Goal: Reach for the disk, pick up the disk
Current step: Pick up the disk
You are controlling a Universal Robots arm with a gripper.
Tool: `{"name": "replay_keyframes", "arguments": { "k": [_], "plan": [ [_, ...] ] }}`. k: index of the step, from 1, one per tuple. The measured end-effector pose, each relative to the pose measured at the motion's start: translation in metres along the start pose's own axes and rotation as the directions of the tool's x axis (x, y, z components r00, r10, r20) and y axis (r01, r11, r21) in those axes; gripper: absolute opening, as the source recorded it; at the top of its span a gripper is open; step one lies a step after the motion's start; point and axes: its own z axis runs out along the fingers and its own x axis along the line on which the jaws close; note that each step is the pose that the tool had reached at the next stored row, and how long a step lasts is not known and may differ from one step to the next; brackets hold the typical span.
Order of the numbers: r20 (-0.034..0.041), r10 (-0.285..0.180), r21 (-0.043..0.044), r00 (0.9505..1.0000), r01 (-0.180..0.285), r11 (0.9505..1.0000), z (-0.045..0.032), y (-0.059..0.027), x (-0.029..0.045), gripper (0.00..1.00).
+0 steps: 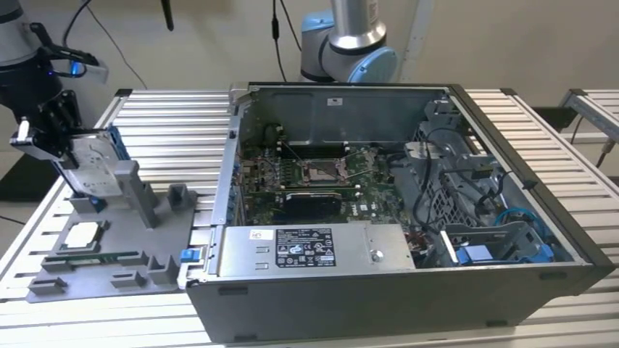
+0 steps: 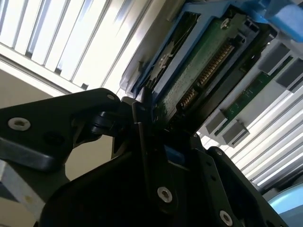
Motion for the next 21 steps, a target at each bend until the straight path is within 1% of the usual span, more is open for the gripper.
{"name": "replay_keyframes", "arguments": {
  "k": [11,21],
  "plan": [
    [0.0000,0.000,0.0000,1.0000,0.000,1.0000,-0.0107,0.0001,-0.0002,0.00],
    [0.0000,0.000,0.0001,1.0000,0.000,1.0000,-0.0149,0.0002,-0.0002,0.00]
  ]
}}
